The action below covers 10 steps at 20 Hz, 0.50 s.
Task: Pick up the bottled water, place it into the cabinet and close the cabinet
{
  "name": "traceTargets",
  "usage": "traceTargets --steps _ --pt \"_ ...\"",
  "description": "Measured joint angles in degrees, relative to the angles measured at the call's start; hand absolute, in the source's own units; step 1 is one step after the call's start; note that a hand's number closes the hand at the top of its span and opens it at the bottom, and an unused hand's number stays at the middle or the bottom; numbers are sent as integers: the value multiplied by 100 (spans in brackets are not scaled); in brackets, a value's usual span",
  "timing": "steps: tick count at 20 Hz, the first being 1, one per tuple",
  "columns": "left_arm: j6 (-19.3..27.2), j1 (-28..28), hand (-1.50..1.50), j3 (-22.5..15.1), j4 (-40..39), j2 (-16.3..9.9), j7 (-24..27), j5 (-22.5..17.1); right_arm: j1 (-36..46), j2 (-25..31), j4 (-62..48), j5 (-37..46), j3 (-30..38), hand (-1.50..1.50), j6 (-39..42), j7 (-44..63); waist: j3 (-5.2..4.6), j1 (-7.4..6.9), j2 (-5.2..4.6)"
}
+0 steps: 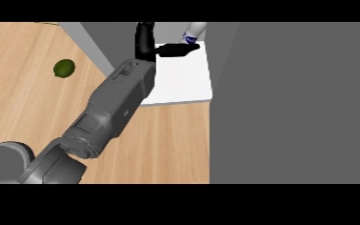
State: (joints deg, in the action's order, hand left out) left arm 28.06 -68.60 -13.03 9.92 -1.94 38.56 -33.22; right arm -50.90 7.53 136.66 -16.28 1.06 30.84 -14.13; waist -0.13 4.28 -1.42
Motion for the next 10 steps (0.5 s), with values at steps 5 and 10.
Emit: traceTargets --steps 5,10 --pt "-294 71 -150 76 157 127 113 -8 22 -57 17 -27 -53 -150 -114 154 5 -155 64" --pt "-378 283 -150 18 506 168 58 -22 49 -79 52 -55 -119 -150 -218 350 7 -256 113"
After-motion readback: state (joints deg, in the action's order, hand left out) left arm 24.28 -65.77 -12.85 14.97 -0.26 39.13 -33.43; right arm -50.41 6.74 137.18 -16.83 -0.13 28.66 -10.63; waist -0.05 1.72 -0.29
